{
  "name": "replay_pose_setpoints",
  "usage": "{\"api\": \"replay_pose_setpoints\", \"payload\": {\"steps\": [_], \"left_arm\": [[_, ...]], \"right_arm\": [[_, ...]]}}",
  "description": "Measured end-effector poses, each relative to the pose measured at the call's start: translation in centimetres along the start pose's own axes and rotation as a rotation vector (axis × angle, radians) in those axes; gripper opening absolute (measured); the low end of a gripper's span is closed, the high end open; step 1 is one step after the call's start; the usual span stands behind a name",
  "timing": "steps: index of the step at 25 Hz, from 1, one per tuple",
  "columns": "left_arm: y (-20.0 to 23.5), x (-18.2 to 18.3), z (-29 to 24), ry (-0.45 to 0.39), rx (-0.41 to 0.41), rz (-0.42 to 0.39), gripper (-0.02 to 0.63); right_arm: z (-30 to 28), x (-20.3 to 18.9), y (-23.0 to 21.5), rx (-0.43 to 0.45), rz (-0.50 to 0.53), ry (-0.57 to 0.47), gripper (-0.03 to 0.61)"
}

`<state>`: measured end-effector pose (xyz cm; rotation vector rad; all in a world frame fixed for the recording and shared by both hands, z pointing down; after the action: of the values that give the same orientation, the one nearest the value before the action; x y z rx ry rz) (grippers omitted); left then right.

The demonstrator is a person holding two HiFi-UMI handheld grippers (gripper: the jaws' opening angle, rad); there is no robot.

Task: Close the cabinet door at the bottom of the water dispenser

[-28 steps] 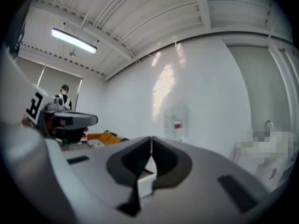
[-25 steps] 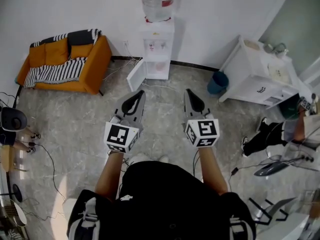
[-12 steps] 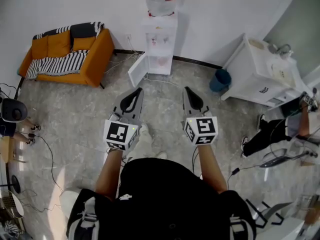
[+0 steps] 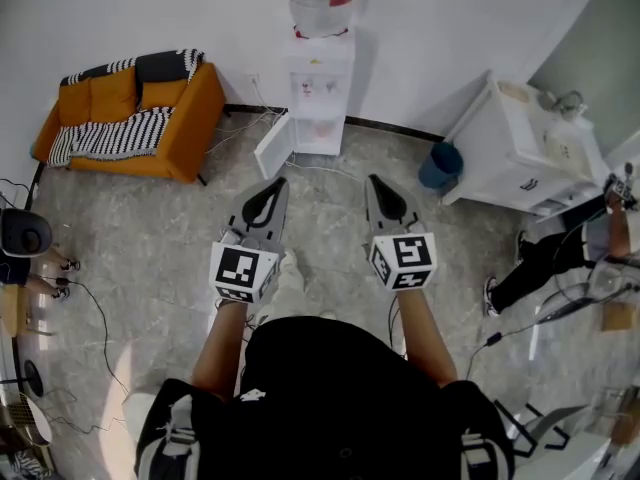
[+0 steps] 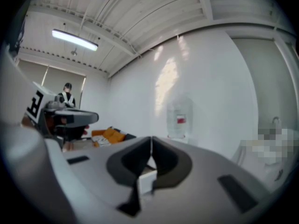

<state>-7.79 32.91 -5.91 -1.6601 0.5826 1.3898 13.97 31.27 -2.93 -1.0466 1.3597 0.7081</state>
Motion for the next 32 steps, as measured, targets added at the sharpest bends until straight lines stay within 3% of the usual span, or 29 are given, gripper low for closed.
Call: {"api": "replay_pose_setpoints", "payload": {"steps": [16, 32], "left_arm": [[10.4, -4.4, -9.4, 0.025, -0.020, 0.032, 0.009], [21.4, -9.2, -17.3, 0.037, -0.095, 0.090, 0.009]], "right_arm": [[-14.3, 0.9, -2.0, -0.017, -0.002, 0.045, 0.035], [-27.0, 1.2, -2.8, -0.118, -0.019, 0.087, 0.034]]}}
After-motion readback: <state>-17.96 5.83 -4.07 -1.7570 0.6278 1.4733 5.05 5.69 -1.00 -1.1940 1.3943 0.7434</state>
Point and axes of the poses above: the fingertips, and each gripper's own axes: z backward along the fingers, y to its left, x out of its top, the point moved 7 cm from there along z, backward along the fingers, and after that the axes turned 11 degrees about -z, right-handed, at the moved point
